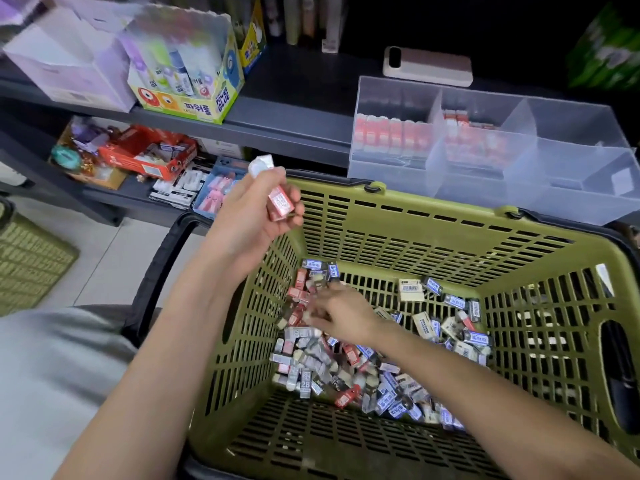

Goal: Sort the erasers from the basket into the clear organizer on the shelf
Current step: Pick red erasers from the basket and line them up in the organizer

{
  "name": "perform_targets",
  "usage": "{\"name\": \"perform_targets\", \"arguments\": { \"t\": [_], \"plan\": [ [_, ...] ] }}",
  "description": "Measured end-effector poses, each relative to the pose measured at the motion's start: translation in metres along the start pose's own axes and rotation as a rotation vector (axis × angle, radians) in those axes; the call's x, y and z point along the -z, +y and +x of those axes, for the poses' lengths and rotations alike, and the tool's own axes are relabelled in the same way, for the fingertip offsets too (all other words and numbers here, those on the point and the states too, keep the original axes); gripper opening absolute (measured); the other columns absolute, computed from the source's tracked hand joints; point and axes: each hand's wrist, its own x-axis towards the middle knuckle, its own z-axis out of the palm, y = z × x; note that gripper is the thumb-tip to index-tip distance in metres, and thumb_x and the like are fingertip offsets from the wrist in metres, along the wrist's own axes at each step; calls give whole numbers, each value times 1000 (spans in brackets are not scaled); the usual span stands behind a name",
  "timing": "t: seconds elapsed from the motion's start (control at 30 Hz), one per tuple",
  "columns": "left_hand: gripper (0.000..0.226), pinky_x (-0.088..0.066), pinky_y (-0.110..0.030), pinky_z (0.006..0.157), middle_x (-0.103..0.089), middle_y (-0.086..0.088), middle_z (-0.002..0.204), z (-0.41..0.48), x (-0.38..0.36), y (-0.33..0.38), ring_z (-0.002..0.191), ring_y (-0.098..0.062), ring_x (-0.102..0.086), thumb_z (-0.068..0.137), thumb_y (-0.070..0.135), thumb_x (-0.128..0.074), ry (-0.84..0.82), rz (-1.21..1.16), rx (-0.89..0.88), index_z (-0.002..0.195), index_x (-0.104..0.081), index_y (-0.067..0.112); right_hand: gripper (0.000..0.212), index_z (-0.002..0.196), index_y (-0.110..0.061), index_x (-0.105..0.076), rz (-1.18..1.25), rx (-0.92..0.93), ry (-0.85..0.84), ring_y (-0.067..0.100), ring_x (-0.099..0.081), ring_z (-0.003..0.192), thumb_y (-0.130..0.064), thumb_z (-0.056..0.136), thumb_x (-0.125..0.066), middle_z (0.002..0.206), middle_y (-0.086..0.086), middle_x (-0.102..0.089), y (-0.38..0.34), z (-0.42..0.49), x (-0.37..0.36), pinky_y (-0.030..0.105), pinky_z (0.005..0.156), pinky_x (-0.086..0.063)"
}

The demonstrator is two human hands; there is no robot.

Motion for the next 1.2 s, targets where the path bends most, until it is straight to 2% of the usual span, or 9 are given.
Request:
{"name": "perform_targets", "arguments": {
  "t": [0.13, 0.3, 0.37, 0.5, 0.77, 0.87, 1.03, 1.1, 1.2],
  "plan": [
    [11, -49, -24, 54, -60, 1, 65, 1, 2, 0, 58, -12, -56, 94, 18, -46, -20, -23, -5, 84, -45, 13, 18, 96, -28, -67, -90, -40, -297, 10, -42, 91, -39, 82, -64, 85, -13, -54, 30, -61, 6, 35, 101, -34],
    [10, -48, -23, 54, -59, 1, 64, 1, 1, 2, 58, -12, -56, 94, 16, -44, -17, -36, -26, 84, -43, 14, 50, 128, -25, -55, -106, 125, -46, 15, -39, 127, -51, 85, -56, 136, -4, -49, 6, -31, 7, 37, 110, -30],
    [10, -47, -24, 54, -59, 1, 64, -1, -1, 1, 58, -13, -56, 95, 16, -45, -4, -9, -27, 85, -44, 13, 53, 131, -23, -52, -111, 222, -21, 19, -37, 131, -50, 85, -56, 141, 1, -45, -19, -5, -3, 39, 112, -25],
    [11, -47, -25, 56, -59, 0, 67, -3, -4, 1, 60, -13, -56, 96, 18, -47, 15, 30, -9, 87, -46, 12, 48, 124, -19, -54, -230, 235, -60, 24, -41, 115, -44, 83, -58, 125, 5, -49, -29, 7, -24, 41, 101, -28],
    [11, -46, -23, 56, -58, -1, 70, -6, -6, 2, 62, -12, -55, 97, 18, -47, 32, 49, -2, 87, -47, 14, 13, 87, -27, -66, -164, 145, -39, 12, -44, 96, -23, 76, -60, 92, -12, -44, 10, -49, 1, 34, 91, -37],
    [12, -45, -24, 57, -57, -2, 71, -6, -7, 2, 62, -12, -55, 97, 19, -47, 34, 70, -5, 86, -47, 15, 10, 83, -29, -70, -182, 55, -17, 10, -40, 88, -29, 77, -61, 85, -14, -40, 18, -54, 14, 34, 88, -34],
    [11, -45, -24, 56, -57, -2, 72, -6, -7, 3, 63, -13, -55, 97, 19, -48, 36, 61, 10, 86, -48, 15, 32, 106, -22, -67, -122, -105, -129, 16, -48, 107, -43, 81, -65, 104, -5, -54, 14, -25, 20, 36, 101, -38],
    [11, -45, -24, 56, -57, -2, 71, -5, -7, 2, 62, -13, -55, 97, 19, -48, 41, 60, 21, 86, -47, 15, 39, 112, -18, -64, -142, -120, -212, 20, -52, 108, -43, 82, -65, 110, 1, -56, 13, -18, 21, 37, 98, -42],
    [13, -42, -21, 50, -52, -1, 65, -4, -7, 0, 57, -12, -49, 95, 17, -48, 40, 46, 85, 83, -45, 13, 27, 102, -12, -66, -51, -155, -178, 17, -58, 96, -34, 87, -62, 103, 1, -59, 14, -20, 31, 36, 90, -48]
  ]
}}
